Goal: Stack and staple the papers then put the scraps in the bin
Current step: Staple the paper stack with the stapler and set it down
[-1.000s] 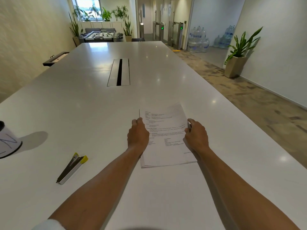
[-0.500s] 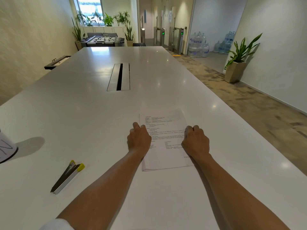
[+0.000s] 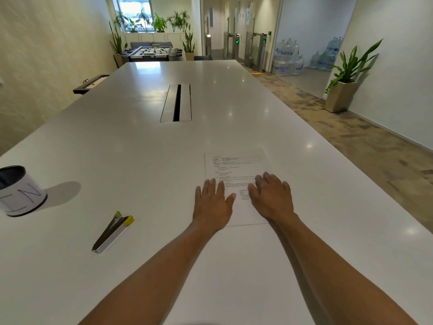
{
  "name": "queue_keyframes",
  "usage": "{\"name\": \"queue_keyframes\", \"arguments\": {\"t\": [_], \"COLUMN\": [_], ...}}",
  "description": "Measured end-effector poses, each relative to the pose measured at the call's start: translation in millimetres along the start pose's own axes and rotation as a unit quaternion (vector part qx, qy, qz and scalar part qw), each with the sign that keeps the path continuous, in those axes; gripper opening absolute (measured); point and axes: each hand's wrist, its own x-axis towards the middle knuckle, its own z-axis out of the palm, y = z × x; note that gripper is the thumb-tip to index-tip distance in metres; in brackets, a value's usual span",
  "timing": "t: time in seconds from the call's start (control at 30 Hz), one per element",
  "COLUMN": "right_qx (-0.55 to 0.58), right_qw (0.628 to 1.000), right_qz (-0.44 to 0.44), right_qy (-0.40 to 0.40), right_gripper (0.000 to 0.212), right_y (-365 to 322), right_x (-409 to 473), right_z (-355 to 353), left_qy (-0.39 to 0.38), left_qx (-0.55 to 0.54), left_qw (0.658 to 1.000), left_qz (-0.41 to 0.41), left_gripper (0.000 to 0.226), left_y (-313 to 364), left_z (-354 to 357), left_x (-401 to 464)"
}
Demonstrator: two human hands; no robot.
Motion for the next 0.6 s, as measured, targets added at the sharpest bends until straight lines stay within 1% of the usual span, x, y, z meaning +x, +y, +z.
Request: {"name": "queue_keyframes", "arguments": {"t": [0.1, 0.2, 0.27, 0.33, 0.4, 0.43, 0.5, 0.53, 0.6], "right_qx": [-0.001, 0.010, -0.013, -0.053, -0.057, -0.045, -0.010, 0.007, 0.042], "right_qw": [1.000, 1.000, 0.999, 0.991, 0.983, 0.983, 0.989, 0.992, 0.994], "right_qz": [-0.009, -0.002, -0.009, -0.035, -0.053, -0.058, -0.066, -0.070, -0.075], "right_qy": [-0.012, 0.002, 0.052, 0.122, 0.167, 0.171, 0.132, 0.106, 0.074], "right_gripper": [0.063, 0.063, 0.061, 0.052, 0.046, 0.048, 0.059, 0.060, 0.049], "right_y": [0, -3, -7, -10, -13, -16, -26, -32, -43], "right_x": [-3, -4, -8, -14, -19, -21, -24, -26, -33], "right_z": [-2, -3, -7, -10, -13, -16, -22, -26, -29], "left_qy": [-0.056, -0.066, -0.033, 0.039, 0.103, 0.124, 0.150, 0.152, 0.147], "left_qx": [0.028, 0.031, 0.002, -0.031, -0.050, -0.050, -0.029, -0.010, 0.031], "left_qw": [0.998, 0.997, 0.999, 0.999, 0.993, 0.991, 0.988, 0.987, 0.983], "left_qz": [-0.011, -0.016, -0.009, -0.001, -0.001, -0.006, -0.032, -0.054, -0.103], "left_gripper": [0.071, 0.072, 0.069, 0.063, 0.055, 0.050, 0.047, 0.048, 0.054], "left_y": [-2, 0, -2, -6, -16, -24, -42, -54, -79], "left_z": [0, -3, -6, -12, -20, -25, -34, -38, -47], "left_x": [0, 0, -2, -7, -15, -20, -32, -39, -54]}}
